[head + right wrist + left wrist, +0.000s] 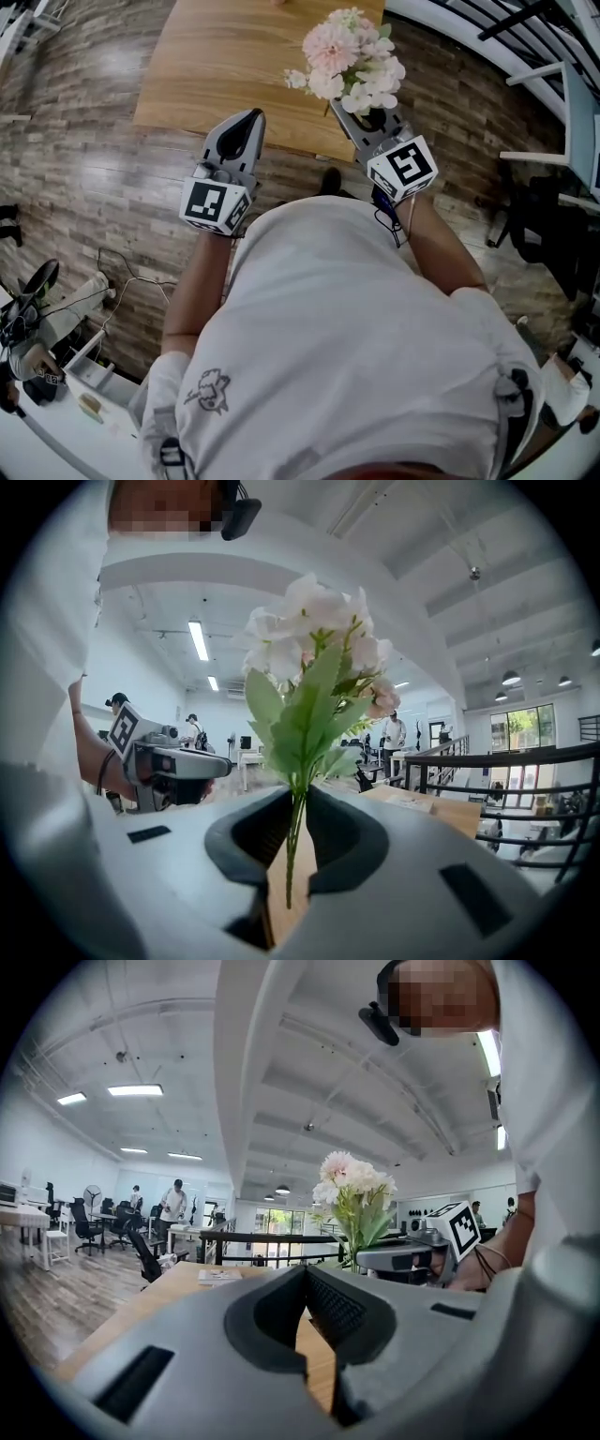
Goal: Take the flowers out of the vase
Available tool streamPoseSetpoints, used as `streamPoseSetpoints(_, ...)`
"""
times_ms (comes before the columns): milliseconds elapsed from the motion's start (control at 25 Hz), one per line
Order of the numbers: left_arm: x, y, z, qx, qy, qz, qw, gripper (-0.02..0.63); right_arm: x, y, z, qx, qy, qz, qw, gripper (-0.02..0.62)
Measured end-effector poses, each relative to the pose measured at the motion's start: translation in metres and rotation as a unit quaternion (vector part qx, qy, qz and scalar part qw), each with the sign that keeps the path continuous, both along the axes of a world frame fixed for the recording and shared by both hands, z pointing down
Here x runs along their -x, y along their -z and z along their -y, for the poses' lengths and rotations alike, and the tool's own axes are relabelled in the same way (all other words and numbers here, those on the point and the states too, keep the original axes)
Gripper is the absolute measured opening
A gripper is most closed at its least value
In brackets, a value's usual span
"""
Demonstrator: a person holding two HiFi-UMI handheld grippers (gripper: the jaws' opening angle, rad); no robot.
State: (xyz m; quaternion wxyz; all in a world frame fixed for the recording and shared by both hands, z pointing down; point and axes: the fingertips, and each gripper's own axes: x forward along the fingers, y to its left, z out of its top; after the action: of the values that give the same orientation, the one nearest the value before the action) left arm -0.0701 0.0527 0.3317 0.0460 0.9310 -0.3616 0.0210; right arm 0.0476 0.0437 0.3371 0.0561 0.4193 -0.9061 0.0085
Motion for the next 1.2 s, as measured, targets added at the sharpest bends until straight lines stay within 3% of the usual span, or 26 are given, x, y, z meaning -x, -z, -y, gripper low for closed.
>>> streamPoseSetpoints(240,0.017,0.008,-0.013,-0.001,-0.021,-0.009,0.9997,0.005,0.013,0.008,-0.019,0.007,-0.015,0.009,1.0,0.051)
streamPoseSetpoints(600,0.043,0.004,-0.068,-0.006,-0.045,-0.012,0.9989,0.005,0.034,0.009,-0.091,-0.001,-0.034,0.02,0.999,0.052)
streamPoseSetpoints(1200,0.053,0.009,-0.091,-0.012,-0.071,-0.017,0.9973,0.005,0.048,0.018,-0.131,-0.014,-0.048,0.032,0.998,0.052)
